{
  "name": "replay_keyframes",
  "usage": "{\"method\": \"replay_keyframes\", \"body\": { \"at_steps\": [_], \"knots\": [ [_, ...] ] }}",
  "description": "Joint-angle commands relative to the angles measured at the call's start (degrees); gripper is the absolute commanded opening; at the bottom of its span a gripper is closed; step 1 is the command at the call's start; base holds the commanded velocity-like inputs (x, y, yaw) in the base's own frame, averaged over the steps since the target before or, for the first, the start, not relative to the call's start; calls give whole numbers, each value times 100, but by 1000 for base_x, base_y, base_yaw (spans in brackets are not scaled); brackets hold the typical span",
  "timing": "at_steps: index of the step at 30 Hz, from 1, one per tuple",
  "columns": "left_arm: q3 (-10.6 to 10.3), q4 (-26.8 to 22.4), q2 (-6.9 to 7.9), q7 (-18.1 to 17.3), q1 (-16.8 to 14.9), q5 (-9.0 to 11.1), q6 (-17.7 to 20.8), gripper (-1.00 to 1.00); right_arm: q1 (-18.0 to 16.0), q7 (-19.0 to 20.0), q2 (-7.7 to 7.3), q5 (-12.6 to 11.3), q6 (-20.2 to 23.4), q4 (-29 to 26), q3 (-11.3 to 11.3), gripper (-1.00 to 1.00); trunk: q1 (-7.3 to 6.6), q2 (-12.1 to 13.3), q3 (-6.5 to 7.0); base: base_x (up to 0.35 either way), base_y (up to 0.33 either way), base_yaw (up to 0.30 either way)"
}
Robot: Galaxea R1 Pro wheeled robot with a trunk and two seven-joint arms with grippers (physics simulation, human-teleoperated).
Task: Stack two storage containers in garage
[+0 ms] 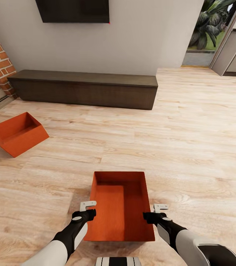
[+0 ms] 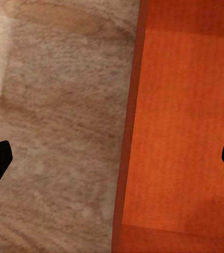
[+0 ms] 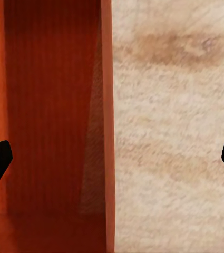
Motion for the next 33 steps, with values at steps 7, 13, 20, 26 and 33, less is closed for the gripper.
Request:
{"method": "replay_keyframes", "body": {
  "at_steps": [7,13,20,26,33],
  "knots": [
    [19,-7,-4,8,1,4,30,100,-3,-15,2,-6,-29,8,-12,100,-1,-1,-4,0,0,0],
    [19,-7,-4,8,1,4,30,100,-3,-15,2,-6,-30,9,-12,100,-1,-1,-4,0,0,0],
    [14,-7,-4,8,1,4,30,100,-3,-15,2,-6,-30,6,-12,100,-1,-1,-4,0,0,0],
    [17,-10,-7,15,1,4,30,100,-3,-15,2,-6,-30,9,-12,100,-1,-1,-4,-8,0,0],
    [17,-10,-8,10,1,4,30,100,-3,-15,2,-6,-24,6,-12,100,-1,-1,-4,-75,0,0]
  ]
}}
